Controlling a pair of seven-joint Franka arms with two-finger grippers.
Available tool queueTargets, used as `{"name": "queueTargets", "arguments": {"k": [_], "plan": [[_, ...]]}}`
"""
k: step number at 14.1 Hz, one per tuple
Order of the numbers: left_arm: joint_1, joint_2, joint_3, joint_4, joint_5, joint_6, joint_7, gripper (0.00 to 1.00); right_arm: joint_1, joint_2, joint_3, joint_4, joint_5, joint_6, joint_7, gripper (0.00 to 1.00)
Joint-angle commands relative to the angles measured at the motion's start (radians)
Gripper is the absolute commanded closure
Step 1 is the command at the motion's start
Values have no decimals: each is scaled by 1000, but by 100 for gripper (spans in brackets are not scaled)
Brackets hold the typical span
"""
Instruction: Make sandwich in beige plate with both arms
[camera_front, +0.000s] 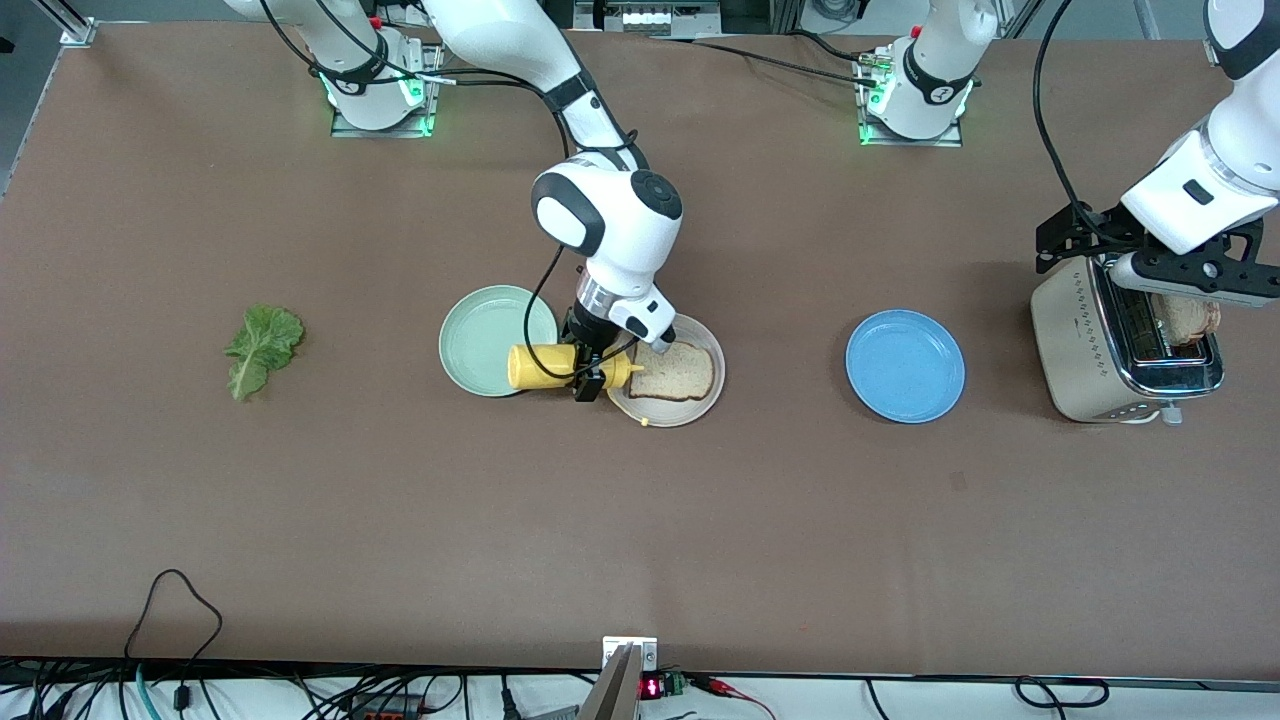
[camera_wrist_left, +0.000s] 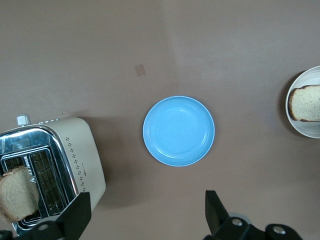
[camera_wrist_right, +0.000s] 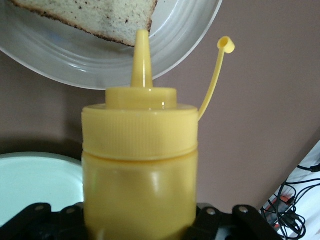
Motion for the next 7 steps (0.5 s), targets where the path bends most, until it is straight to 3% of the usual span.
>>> {"name": "queueTargets", "arguments": {"k": [1,4,7], "plan": [[-8,-10,2,8,20,-18,-9,0,19,-4,-18,31,-15,-35,33,64],[-8,-10,2,8,20,-19,-9,0,10,-45,-21,35,46,-34,-13,64],[-8,-12,2,7,20,-18,-9,0,-48,-146,-16,17,185,-41,-158,64]]}}
